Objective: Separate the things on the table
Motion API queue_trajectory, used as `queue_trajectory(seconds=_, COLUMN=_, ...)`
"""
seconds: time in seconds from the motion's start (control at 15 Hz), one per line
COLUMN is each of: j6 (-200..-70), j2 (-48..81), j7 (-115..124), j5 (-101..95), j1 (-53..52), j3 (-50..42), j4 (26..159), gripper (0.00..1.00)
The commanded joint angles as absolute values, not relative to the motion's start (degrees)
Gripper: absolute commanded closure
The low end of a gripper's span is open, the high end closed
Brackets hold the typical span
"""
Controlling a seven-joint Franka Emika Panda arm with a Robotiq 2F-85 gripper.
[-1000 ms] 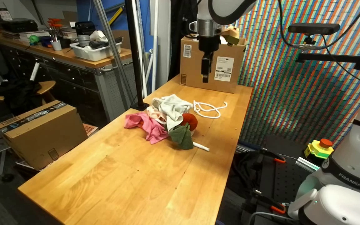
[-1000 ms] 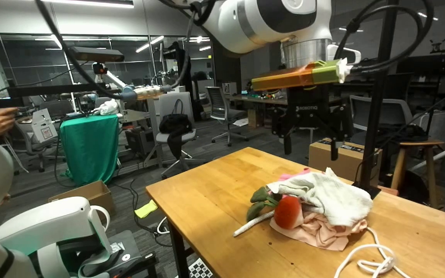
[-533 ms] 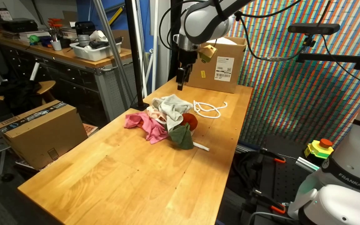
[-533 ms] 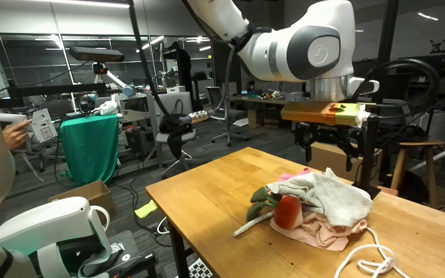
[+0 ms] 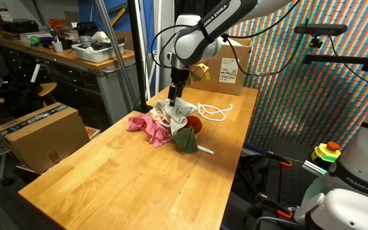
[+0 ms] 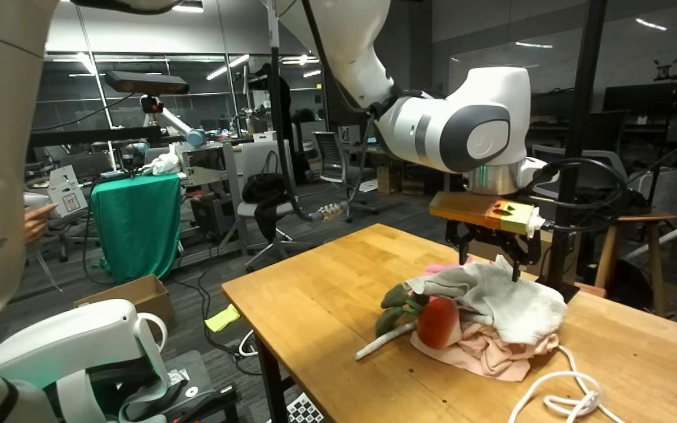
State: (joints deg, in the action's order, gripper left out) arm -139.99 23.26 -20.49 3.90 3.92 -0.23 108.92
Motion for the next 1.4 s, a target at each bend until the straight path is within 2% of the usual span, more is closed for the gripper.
queue_trajectory(seconds=0.0, j6=-140.97, j2=27.28, j7=-21.31, j5=3.47, j1=5.21, j3=1.17, j4=105.86, gripper=0.00)
queue_trajectory(seconds=0.6, j6=-140.62, j2=33.24, j7=-20.02, j5=-2.72, j1=4.67, j3=-0.17, j4=103.31, gripper=0.00)
queue_trajectory(seconds=0.67, j6=-140.64, j2=33.51, j7=-20.01, j5=-3.41, j1=4.68, j3=-0.20, j4=103.16, gripper=0.15)
queue_trajectory(seconds=0.8, j6=-140.16, j2=33.57, j7=-19.95, j5=-4.33, j1=4.68, j3=-0.20, j4=102.91, gripper=0.34)
queue_trajectory(seconds=1.33, j6=-136.10, j2=31.30, j7=-18.69, j5=-6.45, j1=4.29, j3=-1.17, j4=102.56, gripper=0.92)
